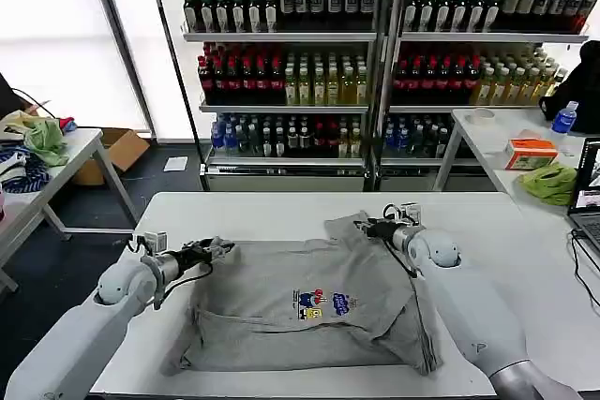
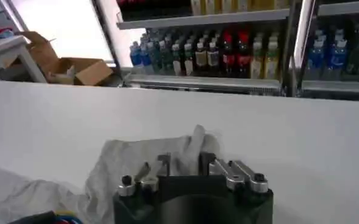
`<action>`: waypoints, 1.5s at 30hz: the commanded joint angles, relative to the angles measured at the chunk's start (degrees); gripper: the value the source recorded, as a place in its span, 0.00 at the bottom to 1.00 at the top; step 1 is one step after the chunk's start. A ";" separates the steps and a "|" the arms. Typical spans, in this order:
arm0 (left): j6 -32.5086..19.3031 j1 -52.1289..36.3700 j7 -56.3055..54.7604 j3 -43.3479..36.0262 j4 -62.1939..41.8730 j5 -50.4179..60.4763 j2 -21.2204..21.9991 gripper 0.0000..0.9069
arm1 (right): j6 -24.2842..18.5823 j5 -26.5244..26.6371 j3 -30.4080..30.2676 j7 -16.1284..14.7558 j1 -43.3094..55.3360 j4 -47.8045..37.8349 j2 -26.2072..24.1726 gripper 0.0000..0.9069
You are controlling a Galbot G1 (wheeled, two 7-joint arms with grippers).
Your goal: Fold and organize the clothes.
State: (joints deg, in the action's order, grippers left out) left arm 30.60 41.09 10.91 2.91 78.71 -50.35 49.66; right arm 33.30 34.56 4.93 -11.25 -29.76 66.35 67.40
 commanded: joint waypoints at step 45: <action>-4.87 12.48 -7.44 11.24 18.85 -5.91 -3.19 0.01 | 0.09 16.80 11.75 6.74 -17.88 32.09 -12.28 0.00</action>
State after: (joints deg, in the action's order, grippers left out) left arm 26.27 48.11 4.33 9.97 90.48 -55.52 47.19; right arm 33.38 47.99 13.25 -5.87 -41.37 87.87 59.18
